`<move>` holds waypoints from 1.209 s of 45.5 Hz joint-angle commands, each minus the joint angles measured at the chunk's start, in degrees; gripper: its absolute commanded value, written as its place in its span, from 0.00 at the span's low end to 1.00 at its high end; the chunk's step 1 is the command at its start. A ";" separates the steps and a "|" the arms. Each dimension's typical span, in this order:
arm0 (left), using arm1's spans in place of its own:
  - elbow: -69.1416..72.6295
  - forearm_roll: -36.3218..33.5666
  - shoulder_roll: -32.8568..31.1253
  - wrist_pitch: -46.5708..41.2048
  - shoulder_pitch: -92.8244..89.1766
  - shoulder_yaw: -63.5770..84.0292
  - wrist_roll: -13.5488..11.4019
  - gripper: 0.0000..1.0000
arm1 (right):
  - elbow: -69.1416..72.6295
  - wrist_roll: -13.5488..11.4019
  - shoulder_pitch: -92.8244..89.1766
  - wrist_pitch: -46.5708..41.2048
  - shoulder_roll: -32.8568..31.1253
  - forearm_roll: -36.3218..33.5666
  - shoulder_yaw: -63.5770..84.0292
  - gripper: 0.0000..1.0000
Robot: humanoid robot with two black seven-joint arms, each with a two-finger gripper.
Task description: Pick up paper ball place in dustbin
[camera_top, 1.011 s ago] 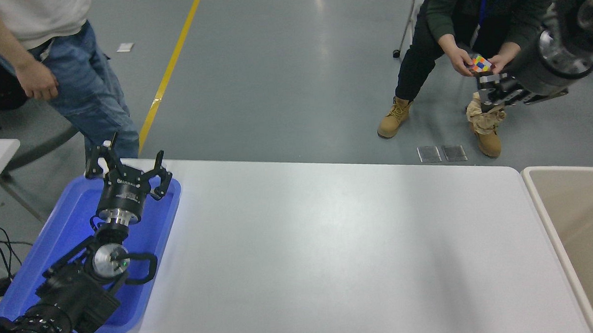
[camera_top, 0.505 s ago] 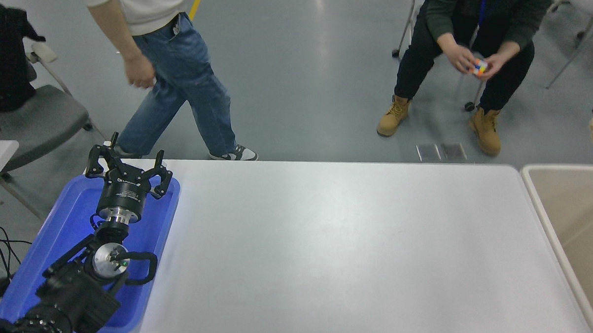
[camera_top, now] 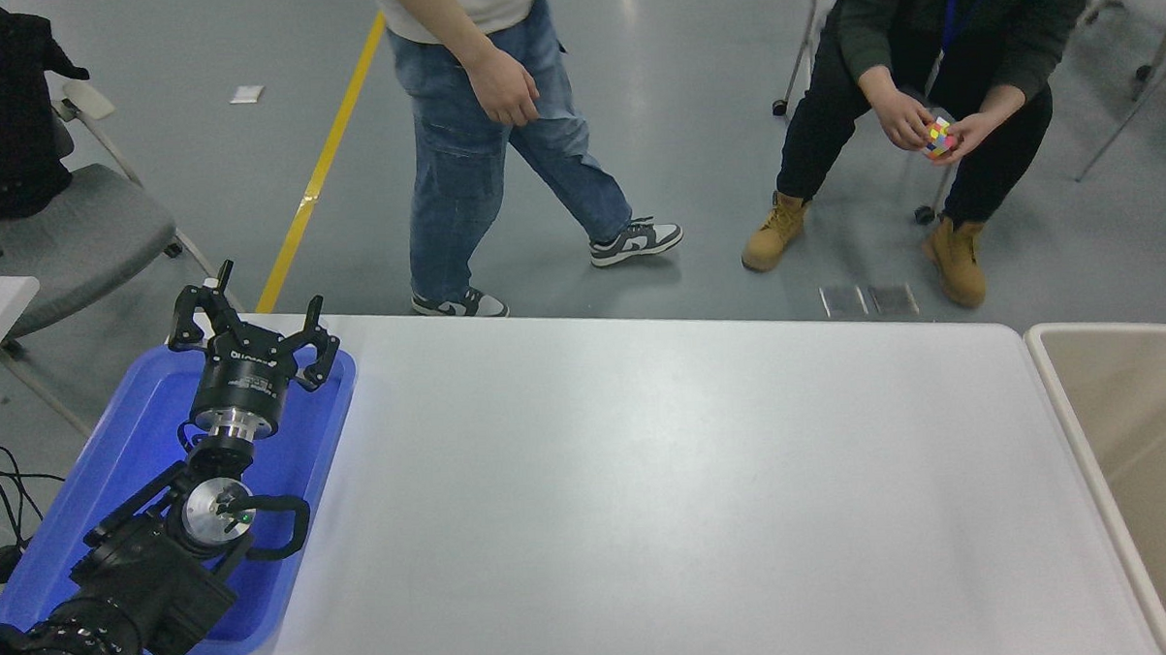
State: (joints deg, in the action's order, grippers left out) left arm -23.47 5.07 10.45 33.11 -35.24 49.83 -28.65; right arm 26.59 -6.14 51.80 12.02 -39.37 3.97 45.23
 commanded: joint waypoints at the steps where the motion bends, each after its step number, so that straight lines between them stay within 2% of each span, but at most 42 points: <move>1: 0.00 -0.06 0.01 -0.06 0.00 0.00 0.00 1.00 | -6.19 -0.02 -12.68 4.42 5.09 -0.63 -7.87 0.00; 18: 0.00 -0.06 0.01 0.03 0.00 0.00 0.00 1.00 | -7.25 -0.01 -15.59 4.33 7.65 -0.63 -10.60 0.01; 20: 0.00 0.03 0.01 0.03 0.00 0.00 0.00 1.00 | -7.25 -0.01 -15.50 4.33 7.65 -0.63 -10.86 0.15; 23: 0.00 -0.06 0.01 -0.06 0.00 0.00 0.00 1.00 | -7.34 -0.01 -15.24 4.42 7.38 -0.54 -10.87 0.57; 26: 0.00 0.03 0.01 -0.06 0.00 0.00 0.00 1.00 | -7.34 -0.01 -15.06 4.42 7.30 -0.28 -10.87 0.89; 27: 0.00 0.03 0.01 0.03 0.00 0.00 0.00 1.00 | -7.34 -0.01 -14.97 4.42 7.21 -0.10 -10.87 0.98; 28: 0.00 0.03 0.01 0.03 0.00 0.00 0.00 1.00 | -7.34 -0.01 -14.89 4.42 7.21 -0.28 -10.87 1.00; 55: 0.00 0.03 0.01 0.03 0.00 0.00 0.00 1.00 | -6.46 -0.01 -6.63 3.10 7.38 -0.19 -13.85 1.00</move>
State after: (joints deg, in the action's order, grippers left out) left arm -23.47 5.08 10.46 33.11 -35.24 49.83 -28.65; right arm 19.59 -6.17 40.11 15.64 -32.27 3.78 34.11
